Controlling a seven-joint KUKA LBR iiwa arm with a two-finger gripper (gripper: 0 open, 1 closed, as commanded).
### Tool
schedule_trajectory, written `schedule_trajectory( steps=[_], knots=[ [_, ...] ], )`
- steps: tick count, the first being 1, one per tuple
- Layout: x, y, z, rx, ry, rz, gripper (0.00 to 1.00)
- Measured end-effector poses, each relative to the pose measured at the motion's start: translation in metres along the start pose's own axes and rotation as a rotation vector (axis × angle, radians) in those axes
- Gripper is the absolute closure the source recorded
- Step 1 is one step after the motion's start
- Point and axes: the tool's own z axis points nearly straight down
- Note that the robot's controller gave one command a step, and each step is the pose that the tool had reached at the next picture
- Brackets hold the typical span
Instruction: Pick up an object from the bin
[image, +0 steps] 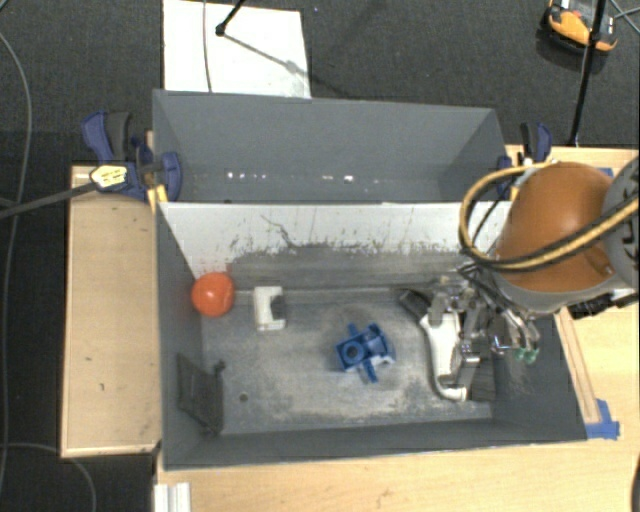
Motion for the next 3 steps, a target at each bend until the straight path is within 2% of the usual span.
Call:
schedule_trajectory(
  steps=[1, 2, 3],
  knots=[
    [-0.002, 0.000, -0.004, 0.001, -0.008, -0.002, 0.00],
    [-0.007, 0.052, 0.014, 0.000, -0.003, -0.121, 0.00],
    [-0.019, 0.086, 0.042, 0.000, -0.006, -0.005, 0.00]
  ],
)
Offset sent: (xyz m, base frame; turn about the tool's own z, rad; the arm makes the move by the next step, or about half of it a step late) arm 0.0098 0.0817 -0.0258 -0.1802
